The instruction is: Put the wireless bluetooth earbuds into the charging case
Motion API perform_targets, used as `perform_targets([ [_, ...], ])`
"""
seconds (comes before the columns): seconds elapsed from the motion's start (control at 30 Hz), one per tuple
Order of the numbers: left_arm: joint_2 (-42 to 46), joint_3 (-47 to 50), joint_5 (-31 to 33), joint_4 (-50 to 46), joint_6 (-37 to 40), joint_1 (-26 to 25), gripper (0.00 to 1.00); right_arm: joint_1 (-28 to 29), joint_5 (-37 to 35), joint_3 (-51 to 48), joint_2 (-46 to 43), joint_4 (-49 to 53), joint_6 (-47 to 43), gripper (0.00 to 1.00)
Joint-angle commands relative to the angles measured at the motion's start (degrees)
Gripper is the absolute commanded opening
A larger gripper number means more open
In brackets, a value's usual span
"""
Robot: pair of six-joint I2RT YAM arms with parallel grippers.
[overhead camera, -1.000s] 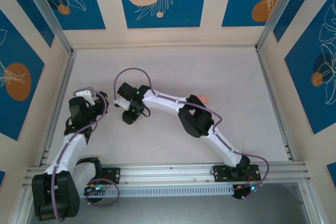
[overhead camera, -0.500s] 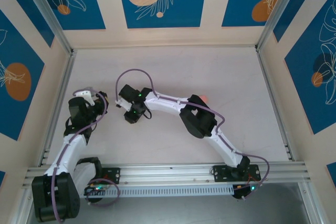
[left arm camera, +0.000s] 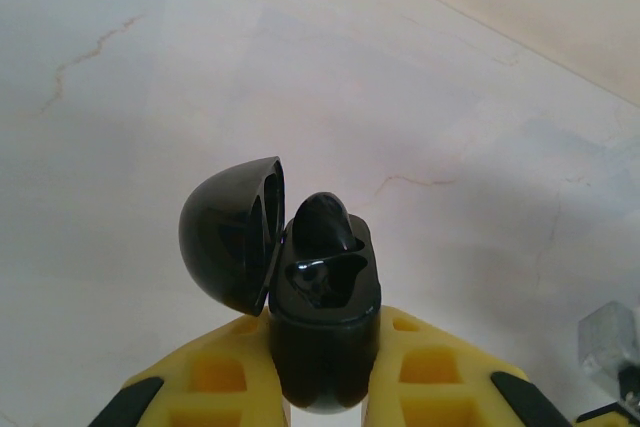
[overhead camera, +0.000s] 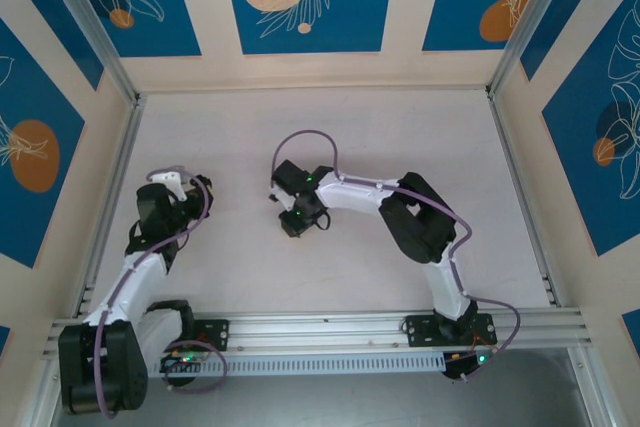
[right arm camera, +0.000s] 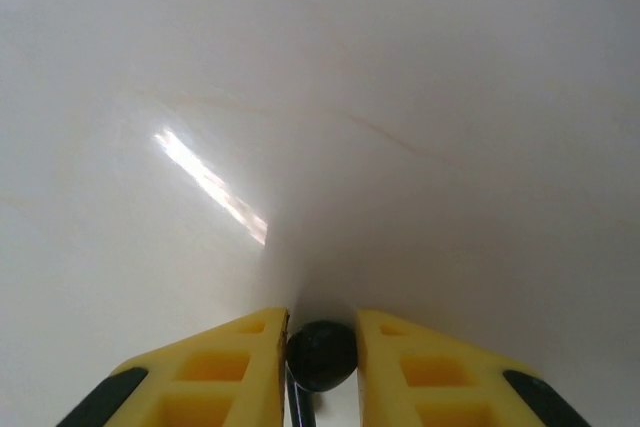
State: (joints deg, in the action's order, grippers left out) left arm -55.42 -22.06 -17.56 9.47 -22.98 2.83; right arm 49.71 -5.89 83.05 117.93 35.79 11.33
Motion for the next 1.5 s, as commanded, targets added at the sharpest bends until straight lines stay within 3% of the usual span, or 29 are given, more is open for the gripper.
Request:
perform_targets([
  [0.0,-1.6,-0.3,0.2,4.0,1.0,-2.7,0.13,-1.8,-1.0,-4.0,-3.2,4.7,4.7,0.24],
  [0.27,-7.5,-1.3,2.9,8.0,1.9,-10.2,0.13,-6.6,-1.8,-12.9,-8.4,8.6,9.3,0.25],
  [0.37,-9.4,-1.9,3.1,9.2,2.0,-11.9,0.13,-7.6,-0.5,-14.1,-9.9,9.5,10.3,0.32],
  [0.57,-10.4,-2.0,3.3,10.1,1.8,-12.8,0.13,-8.5,2.6,-8.4,-9.9,15.9,11.8,0.40],
  [0.83,-10.1,-2.2,3.5,9.3,2.4,-12.9,0.13,-10.0,7.7,0.4,-8.2,24.2,12.7,0.40],
  [1.2,-10.4,-2.0,3.1,9.6,2.4,-12.9,0.13,-6.4,1.2,7.0,0.1,30.5,-11.7,0.39],
  [1.47,-9.9,-2.1,3.2,9.1,2.4,-12.9,0.13,-5.9,0.8,10.1,3.9,31.8,-17.6,0.39],
])
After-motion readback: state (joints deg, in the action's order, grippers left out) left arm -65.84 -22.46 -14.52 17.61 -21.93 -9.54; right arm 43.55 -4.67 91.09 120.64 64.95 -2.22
